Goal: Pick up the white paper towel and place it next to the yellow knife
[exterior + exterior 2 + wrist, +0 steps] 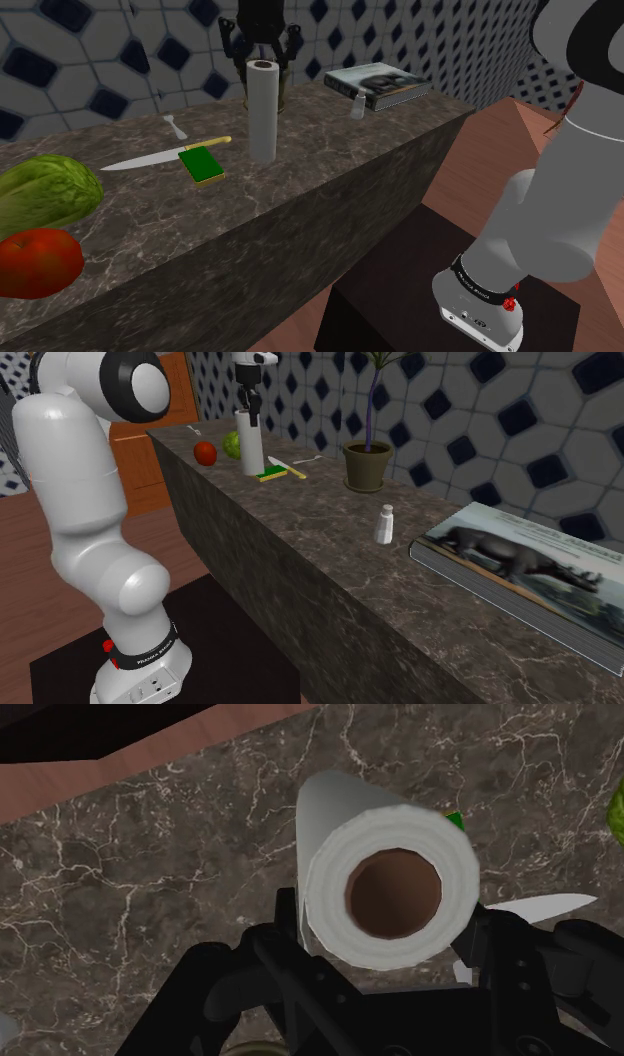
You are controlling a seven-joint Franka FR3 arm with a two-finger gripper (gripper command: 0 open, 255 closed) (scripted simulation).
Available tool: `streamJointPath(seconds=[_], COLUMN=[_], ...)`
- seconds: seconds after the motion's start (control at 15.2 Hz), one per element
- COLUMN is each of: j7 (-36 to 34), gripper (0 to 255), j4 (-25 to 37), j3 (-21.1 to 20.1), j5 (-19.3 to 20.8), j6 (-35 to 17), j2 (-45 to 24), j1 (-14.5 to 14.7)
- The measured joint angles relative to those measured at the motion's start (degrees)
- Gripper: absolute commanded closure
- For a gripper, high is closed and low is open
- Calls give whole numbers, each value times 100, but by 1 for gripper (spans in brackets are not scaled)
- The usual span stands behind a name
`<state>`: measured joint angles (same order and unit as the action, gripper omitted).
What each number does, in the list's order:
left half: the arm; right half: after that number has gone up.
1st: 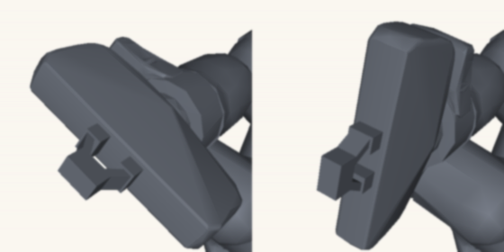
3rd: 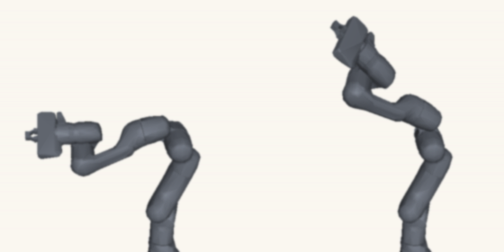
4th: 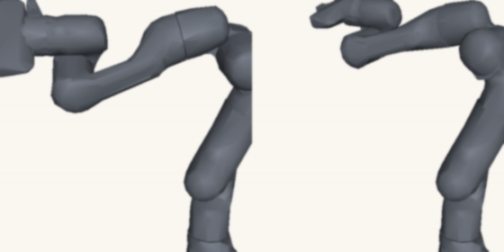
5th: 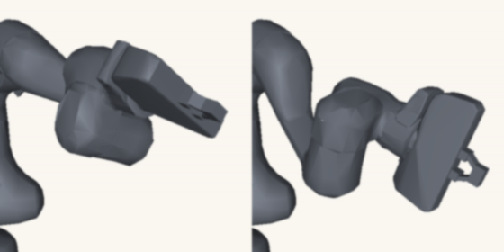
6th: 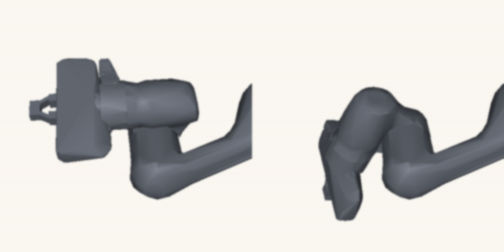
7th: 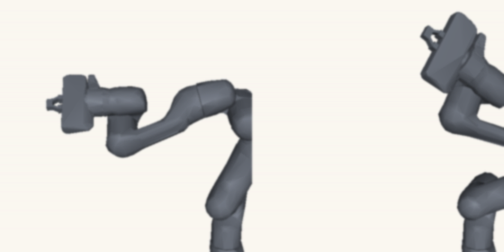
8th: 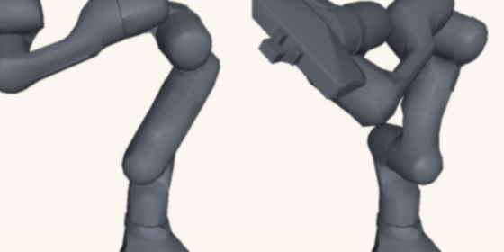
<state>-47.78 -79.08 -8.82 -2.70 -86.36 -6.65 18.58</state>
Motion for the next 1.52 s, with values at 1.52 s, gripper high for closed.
streamJointPath(seconds=[1.52], j7=[-715], gripper=[255], j4=[-577], j3=[-297], j5=[121], j6=[-992], j2=[-381], j1=[457])
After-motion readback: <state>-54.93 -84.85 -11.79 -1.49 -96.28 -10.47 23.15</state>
